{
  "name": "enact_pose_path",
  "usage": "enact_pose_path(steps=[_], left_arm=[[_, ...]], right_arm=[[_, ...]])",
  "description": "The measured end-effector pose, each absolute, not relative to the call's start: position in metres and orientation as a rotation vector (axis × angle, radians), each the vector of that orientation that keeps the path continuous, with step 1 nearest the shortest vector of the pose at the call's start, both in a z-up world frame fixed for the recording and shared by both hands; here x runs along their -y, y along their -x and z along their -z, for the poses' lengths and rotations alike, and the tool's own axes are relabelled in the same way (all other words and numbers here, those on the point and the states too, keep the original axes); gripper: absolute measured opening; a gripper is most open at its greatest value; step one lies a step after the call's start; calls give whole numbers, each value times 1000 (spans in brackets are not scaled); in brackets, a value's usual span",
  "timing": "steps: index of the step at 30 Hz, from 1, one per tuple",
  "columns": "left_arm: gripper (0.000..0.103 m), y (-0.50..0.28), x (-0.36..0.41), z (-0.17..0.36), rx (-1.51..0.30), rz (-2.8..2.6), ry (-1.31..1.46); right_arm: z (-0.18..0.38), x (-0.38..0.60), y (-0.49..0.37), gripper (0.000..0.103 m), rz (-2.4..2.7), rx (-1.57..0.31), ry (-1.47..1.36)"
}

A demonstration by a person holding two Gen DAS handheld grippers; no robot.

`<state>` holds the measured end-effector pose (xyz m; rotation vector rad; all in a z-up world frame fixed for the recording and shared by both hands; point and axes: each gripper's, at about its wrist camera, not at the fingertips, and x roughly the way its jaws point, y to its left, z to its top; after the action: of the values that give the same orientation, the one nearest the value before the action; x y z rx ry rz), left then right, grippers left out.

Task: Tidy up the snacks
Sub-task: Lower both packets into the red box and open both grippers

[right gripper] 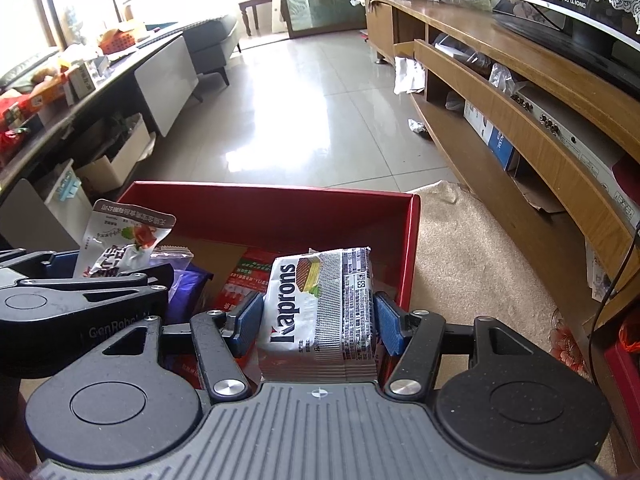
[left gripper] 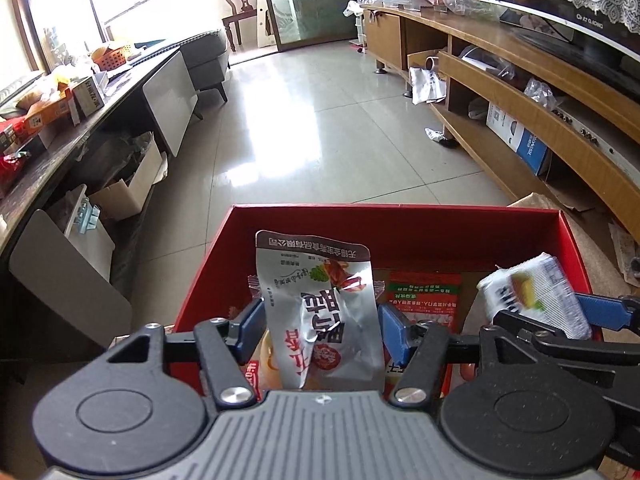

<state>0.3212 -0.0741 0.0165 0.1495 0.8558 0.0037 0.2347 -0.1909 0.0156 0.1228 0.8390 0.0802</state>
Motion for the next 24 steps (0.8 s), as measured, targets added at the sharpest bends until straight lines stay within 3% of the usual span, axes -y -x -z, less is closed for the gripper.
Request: enact_pose_path(steps=[19, 24], left_arm=[[61, -319, 68, -28, -852, 10, -84], [62, -313, 68, -37, -836, 9, -70]], right_arm=[[-28, 194, -229, 71, -73, -805, -126], [-35, 196, -225, 77, -49, -781, -114]])
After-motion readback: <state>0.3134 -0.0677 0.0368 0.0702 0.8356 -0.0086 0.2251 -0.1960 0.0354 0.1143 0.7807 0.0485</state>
